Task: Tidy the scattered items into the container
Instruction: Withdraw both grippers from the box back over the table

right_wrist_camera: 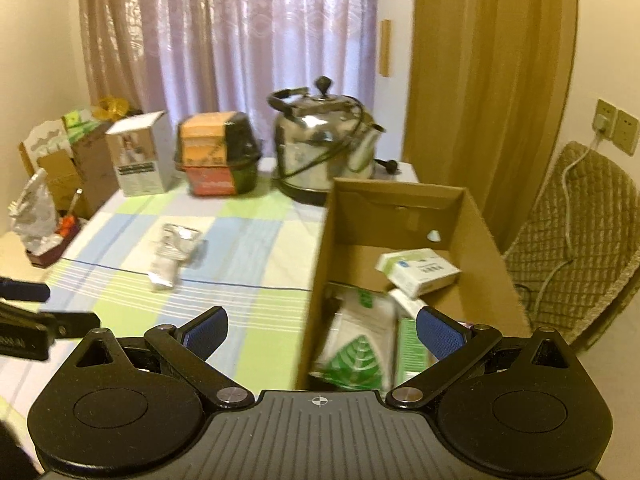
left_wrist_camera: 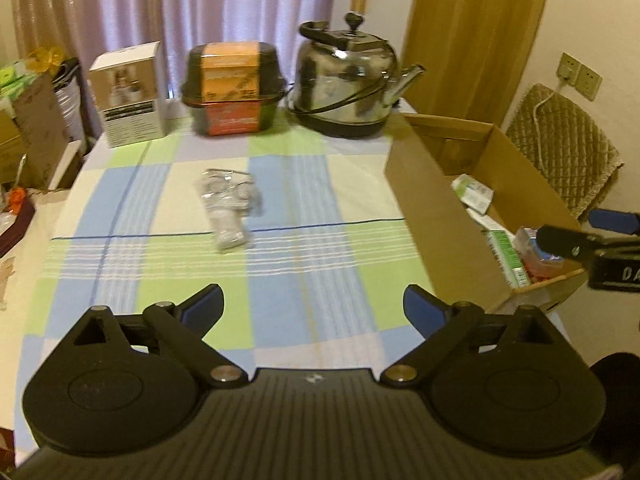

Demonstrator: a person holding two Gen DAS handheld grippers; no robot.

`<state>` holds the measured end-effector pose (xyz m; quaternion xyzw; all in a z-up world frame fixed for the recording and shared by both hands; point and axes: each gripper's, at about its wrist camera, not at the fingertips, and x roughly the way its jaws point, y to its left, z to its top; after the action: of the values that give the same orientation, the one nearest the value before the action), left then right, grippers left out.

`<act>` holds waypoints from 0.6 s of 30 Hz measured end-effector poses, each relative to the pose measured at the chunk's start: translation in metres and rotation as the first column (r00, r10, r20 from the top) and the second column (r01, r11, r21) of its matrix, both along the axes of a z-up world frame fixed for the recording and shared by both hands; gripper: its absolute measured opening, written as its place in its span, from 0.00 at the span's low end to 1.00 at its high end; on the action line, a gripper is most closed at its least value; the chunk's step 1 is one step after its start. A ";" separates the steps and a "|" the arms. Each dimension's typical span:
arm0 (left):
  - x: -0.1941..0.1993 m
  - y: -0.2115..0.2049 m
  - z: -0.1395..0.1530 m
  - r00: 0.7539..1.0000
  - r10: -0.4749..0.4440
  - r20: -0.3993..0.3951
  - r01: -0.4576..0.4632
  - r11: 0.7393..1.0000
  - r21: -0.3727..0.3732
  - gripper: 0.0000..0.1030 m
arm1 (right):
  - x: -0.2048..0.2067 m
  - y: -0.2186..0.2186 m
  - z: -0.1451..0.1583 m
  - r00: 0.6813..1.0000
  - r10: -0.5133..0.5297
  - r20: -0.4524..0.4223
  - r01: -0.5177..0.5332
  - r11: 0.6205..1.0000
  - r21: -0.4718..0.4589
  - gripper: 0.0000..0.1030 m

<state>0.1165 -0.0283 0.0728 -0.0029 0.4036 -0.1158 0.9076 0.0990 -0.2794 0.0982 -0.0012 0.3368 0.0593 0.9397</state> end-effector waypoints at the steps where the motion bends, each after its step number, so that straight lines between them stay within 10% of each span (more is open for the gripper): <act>1: -0.002 0.005 0.000 1.000 0.008 0.000 -0.008 1.000 0.004 0.93 | -0.001 0.006 0.002 1.000 0.008 0.002 -0.008 1.000 0.005 1.00; 18: -0.024 0.064 0.004 0.992 0.124 0.002 -0.124 0.989 0.078 0.99 | 0.000 0.066 0.013 0.997 0.078 -0.017 -0.077 0.995 0.057 1.00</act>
<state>0.0925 0.0362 0.0768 0.0073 0.4082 -0.0434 0.9118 0.0987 -0.2130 0.1111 0.0127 0.3439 0.1050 0.9330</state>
